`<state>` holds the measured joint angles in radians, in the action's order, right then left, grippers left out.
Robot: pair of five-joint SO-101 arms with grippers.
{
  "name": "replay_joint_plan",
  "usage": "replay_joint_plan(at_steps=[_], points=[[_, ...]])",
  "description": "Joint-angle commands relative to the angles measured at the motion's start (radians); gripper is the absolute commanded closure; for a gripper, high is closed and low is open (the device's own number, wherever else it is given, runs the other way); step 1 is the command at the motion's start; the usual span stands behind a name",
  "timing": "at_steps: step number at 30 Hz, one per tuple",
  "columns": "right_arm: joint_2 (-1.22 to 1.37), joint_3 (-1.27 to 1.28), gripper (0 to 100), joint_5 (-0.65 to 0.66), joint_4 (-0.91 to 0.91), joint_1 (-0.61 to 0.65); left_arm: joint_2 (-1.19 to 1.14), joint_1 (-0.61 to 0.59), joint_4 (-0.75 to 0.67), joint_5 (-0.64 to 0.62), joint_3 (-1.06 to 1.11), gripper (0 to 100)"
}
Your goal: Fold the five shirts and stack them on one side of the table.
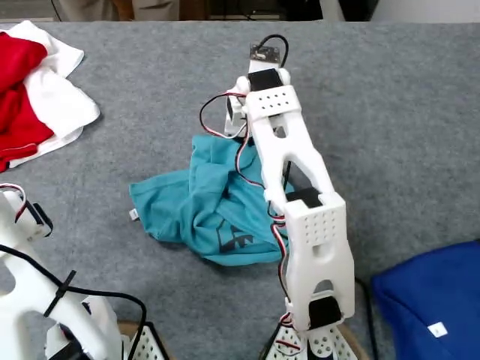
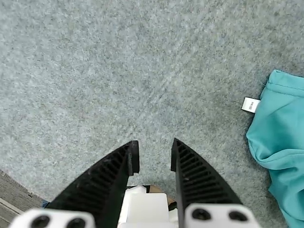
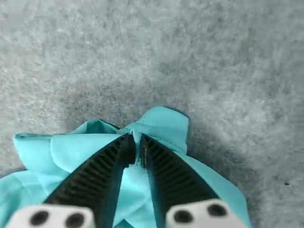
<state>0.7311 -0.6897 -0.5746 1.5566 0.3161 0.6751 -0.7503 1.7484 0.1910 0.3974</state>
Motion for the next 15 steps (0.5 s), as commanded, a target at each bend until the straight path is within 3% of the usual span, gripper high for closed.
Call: replay_joint_plan(at_steps=[1, 15], points=[[-0.007, -0.091, 98.7, 0.009, 0.04, -0.03, 0.01, 0.002, 0.009, 0.006, -0.003, 87], [-0.012, -0.429, 99.3, 0.014, 0.184, -0.054, 0.01, 0.005, 0.009, -0.002, -0.012, 87]])
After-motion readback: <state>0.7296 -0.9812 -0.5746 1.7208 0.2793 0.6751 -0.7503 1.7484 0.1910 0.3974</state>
